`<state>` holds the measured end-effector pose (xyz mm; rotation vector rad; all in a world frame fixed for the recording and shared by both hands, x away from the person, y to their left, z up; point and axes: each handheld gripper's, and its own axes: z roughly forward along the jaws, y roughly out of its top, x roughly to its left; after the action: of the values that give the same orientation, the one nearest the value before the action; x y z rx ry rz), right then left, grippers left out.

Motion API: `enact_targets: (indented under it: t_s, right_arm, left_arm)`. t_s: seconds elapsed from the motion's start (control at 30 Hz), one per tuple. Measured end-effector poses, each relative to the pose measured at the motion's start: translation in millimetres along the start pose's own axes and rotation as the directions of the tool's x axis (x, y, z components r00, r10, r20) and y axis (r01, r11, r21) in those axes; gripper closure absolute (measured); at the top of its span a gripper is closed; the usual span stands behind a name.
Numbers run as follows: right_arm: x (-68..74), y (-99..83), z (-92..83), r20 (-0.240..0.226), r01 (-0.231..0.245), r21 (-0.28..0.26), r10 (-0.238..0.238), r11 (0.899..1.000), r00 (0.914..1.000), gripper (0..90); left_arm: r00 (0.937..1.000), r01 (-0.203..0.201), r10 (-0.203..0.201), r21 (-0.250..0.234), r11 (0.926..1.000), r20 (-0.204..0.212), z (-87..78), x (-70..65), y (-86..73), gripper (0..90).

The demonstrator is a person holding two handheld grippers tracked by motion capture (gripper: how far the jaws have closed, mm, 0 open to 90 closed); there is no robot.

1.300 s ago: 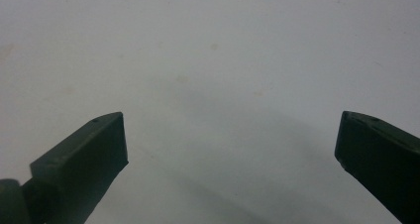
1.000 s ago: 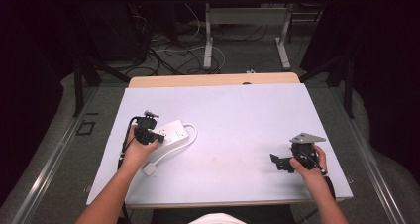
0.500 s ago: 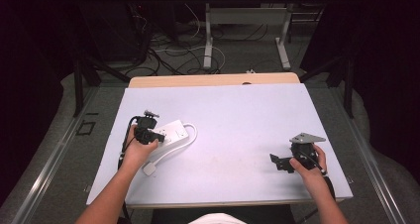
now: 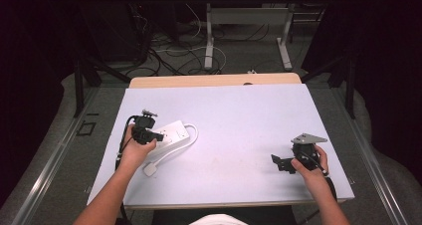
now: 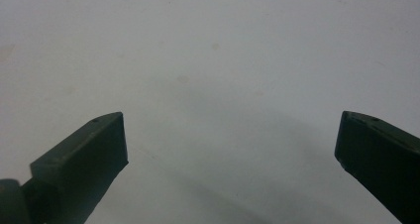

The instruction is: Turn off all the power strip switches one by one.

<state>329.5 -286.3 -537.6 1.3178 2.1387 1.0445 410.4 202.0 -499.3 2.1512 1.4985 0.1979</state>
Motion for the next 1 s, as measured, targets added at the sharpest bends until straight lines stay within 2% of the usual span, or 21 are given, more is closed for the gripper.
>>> enact_targets:
  t_s: [0.63, 0.8, 0.87, 0.9, 1.0]
  right_arm:
    - [0.0, -0.1, 0.3, -0.003, 0.003, -0.002, -0.003, 1.000, 1.0000, 0.0]
    - [0.6, -0.1, 0.5, -0.005, -0.001, -0.001, 0.001, 1.000, 1.0000, 0.0]
    - [1.0, 0.0, 0.6, -0.007, -0.003, 0.001, 0.003, 1.000, 1.0000, 0.0]
    - [0.9, 0.0, 0.7, -0.006, 0.000, 0.002, 0.000, 1.000, 1.0000, 0.0]
    - [0.9, -0.1, 0.7, -0.006, 0.000, 0.002, 0.000, 1.000, 1.0000, 0.0]
  left_arm:
    - [0.9999, 0.007, -0.007, 0.000, 1.0000, -0.008, -8.0, 9.1, -9.7, 90.0]
    - [0.9997, 0.020, -0.020, -0.001, 0.9998, -0.014, -7.7, 11.6, -13.3, 90.0]
    - [0.9998, 0.014, -0.014, 0.019, 0.9997, -0.013, -8.9, 13.0, -13.8, 90.0]
    - [0.9997, 0.018, -0.017, 0.005, 0.9998, -0.015, -7.7, 12.9, -14.9, 90.0]
    - [0.9997, 0.018, -0.018, 0.006, 0.9998, -0.018, -7.8, 14.5, -17.5, 90.0]
